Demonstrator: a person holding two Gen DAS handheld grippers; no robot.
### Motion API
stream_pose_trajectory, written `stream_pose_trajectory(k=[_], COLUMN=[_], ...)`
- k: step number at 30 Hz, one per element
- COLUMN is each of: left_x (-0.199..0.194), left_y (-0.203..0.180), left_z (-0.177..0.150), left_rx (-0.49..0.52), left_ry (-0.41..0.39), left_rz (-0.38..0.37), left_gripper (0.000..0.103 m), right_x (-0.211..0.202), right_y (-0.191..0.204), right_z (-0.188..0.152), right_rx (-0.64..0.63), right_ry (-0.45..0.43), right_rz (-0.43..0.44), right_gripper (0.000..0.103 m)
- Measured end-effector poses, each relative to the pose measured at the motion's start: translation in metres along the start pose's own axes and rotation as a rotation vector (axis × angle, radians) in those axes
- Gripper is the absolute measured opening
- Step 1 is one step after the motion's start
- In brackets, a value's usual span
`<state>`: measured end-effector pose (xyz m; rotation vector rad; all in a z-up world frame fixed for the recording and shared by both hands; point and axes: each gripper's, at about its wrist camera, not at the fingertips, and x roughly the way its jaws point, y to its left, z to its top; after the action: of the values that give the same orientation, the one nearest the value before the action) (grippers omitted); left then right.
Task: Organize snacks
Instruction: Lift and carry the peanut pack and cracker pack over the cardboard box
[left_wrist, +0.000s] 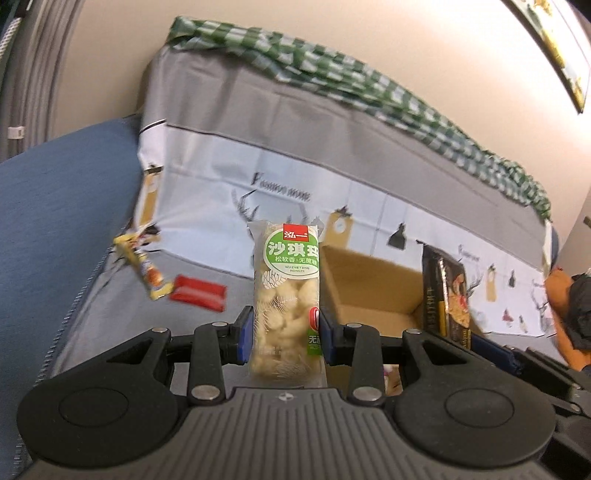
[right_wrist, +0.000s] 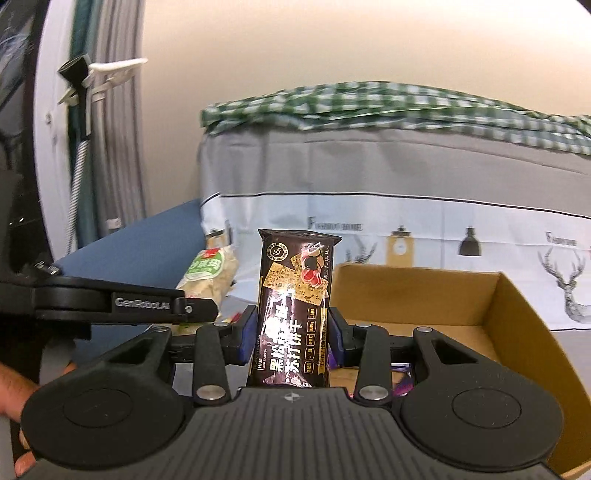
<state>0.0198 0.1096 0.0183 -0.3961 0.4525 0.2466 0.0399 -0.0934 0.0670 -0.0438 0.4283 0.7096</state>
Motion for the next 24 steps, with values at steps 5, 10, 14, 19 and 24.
stream_pose_trajectory(k=[5, 10, 14, 19, 24], left_x=[0.007, 0.016, 0.023, 0.029, 0.032], left_y=[-0.021, -0.038, -0.05, -0.064, -0.075], left_z=[0.0, -0.003, -0.005, -0.008, -0.012], left_rx=[0.005, -0.001, 0.005, 0.022, 0.037], left_ry=[-0.025, -0.025, -0.021, -0.022, -0.026], left_rz=[-0.044, -0.076, -0.103, -0.136, -0.172], left_gripper=[0.039, 0.039, 0.039, 0.039, 0.039], right_x=[0.0, -0.001, -0.004, -0.009, -0.012], right_y=[-0.025, -0.049, -0.064, -0.08, -0.094], right_z=[0.003, 0.004, 0.001, -0.003, -0.006], right_rx=[0.048, 0.095, 0.124, 0.139, 0.158], right_ry=[-0.015, -0.019, -0.025, -0.025, -0.022], right_rz=[-0.06, -0.11, -0.139, -0.17, -0.191], right_gripper=[0.041, 0.041, 0.041, 0.041, 0.041])
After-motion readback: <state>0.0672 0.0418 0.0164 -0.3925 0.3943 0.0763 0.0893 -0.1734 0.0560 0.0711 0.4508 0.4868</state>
